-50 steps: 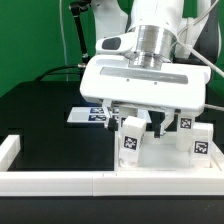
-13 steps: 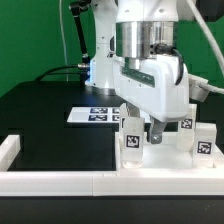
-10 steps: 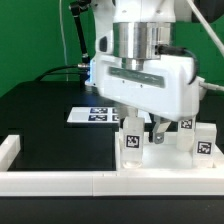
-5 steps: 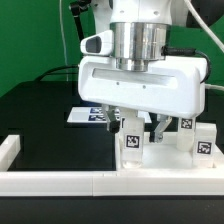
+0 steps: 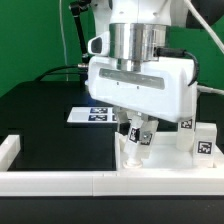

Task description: Assemble square table

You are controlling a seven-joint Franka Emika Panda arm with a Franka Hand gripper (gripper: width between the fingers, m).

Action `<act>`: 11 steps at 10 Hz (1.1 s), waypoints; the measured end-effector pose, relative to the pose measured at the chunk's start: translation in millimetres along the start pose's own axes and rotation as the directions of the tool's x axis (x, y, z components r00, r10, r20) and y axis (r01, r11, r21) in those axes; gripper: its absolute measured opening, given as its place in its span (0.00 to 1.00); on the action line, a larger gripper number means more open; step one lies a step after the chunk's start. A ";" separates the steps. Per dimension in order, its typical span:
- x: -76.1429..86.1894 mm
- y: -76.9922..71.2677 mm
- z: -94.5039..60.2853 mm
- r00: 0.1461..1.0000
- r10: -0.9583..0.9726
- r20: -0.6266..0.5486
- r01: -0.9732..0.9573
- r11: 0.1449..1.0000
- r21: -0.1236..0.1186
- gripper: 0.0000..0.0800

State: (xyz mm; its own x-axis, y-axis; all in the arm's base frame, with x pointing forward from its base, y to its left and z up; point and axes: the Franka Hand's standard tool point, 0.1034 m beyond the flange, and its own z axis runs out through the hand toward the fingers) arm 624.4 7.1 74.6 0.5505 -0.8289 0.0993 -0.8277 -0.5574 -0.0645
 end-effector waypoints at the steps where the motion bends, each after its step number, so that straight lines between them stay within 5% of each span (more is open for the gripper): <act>1: 1.6 1.2 0.6 0.988 0.152 0.014 -0.152 0.988 0.002 0.36; 3: 7.1 8.1 4.0 0.924 0.380 0.053 -0.382 0.923 0.044 0.36; 4: 13.1 15.3 6.6 0.875 0.479 0.073 -0.484 0.871 0.086 0.36; 5: 16.2 20.2 8.1 0.827 0.553 0.106 -0.561 0.822 0.095 0.36; 8: 18.4 23.4 9.0 0.755 0.643 0.129 -0.654 0.753 0.071 0.36; 10: 15.7 20.0 7.8 0.805 0.583 0.109 -0.592 0.803 0.075 0.46; 11: 3.9 8.5 2.4 0.888 0.456 0.064 -0.459 0.885 0.074 0.63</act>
Offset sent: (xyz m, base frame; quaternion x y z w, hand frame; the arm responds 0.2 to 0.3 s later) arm -0.0012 -0.0060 -0.0163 0.1920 -0.0969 0.3182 0.9233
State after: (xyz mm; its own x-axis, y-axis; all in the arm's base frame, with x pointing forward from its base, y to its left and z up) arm 619.8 -0.9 72.0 0.1185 -0.9929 -0.0046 -0.9776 -0.1159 -0.1758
